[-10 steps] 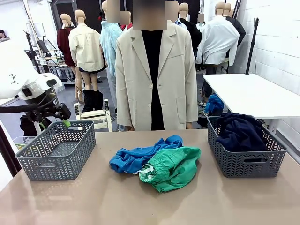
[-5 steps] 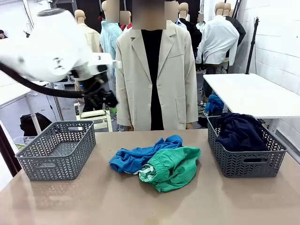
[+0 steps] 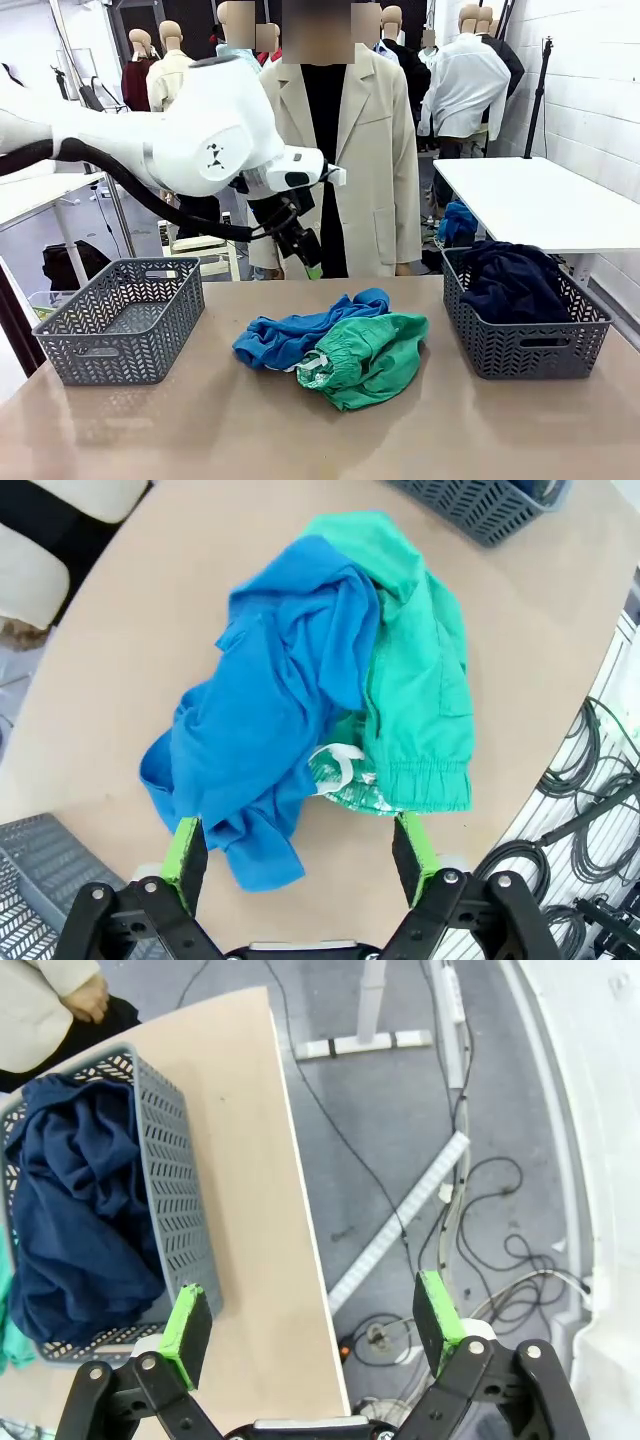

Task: Sort the tops and bottoms.
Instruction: Lift clothes from the center of the table with your left hand.

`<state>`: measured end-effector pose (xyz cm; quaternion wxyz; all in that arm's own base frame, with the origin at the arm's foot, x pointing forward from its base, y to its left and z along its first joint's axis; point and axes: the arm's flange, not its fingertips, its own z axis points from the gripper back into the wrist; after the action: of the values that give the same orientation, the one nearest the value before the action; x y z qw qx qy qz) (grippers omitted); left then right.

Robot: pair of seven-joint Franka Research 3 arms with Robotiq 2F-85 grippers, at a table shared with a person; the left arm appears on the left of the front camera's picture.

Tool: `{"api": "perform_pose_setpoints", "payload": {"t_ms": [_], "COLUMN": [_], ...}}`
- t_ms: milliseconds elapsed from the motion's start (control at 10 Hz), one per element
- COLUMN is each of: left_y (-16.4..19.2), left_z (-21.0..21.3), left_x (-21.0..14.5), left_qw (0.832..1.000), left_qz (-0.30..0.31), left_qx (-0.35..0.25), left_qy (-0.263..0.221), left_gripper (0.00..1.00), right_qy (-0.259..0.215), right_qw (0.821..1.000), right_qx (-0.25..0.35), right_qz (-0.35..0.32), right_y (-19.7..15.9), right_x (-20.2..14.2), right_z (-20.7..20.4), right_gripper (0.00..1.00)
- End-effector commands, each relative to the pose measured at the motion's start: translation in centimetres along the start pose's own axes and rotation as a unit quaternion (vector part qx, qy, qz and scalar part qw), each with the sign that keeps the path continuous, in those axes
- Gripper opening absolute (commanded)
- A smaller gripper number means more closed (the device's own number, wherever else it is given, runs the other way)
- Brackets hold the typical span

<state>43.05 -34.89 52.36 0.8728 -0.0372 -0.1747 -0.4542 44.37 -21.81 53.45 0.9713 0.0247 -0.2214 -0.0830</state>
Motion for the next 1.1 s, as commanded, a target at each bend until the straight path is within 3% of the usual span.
{"api": "perform_pose_setpoints", "payload": {"t_ms": [0, 200, 300, 700, 1000], "left_y": [-0.7, -2.5, -3.3, -5.2, -5.3], "left_z": [-0.9, -5.5, -7.0, -10.7, -13.3], "left_x": [0.2, -1.1, -0.9, 1.4, 3.1], "left_qw": [1.0, 0.998, 0.998, 0.995, 0.99], "left_qz": [-0.005, 0.034, 0.01, -0.045, -0.071], "left_qx": [-0.008, 0.016, -0.003, -0.067, -0.106], "left_qy": [0.006, 0.059, 0.068, 0.052, 0.068], "left_gripper": [0.96, 0.96, 0.96, 0.96, 0.96], "right_qy": [0.006, 0.006, 0.006, 0.006, 0.006], "right_qw": [1.0, 1.0, 1.0, 1.0, 1.0], "right_qx": [-0.008, -0.008, -0.008, -0.008, -0.008], "right_qz": [-0.005, -0.005, -0.005, -0.005, -0.005], "right_y": [0.1, 0.1, 0.1, 0.1, 0.1], "right_x": [-0.1, -0.1, -0.1, -0.1, -0.1], "right_z": [0.1, 0.1, 0.1, 0.1, 0.1], "right_gripper": [1.0, 1.0, 1.0, 1.0, 1.0]}}
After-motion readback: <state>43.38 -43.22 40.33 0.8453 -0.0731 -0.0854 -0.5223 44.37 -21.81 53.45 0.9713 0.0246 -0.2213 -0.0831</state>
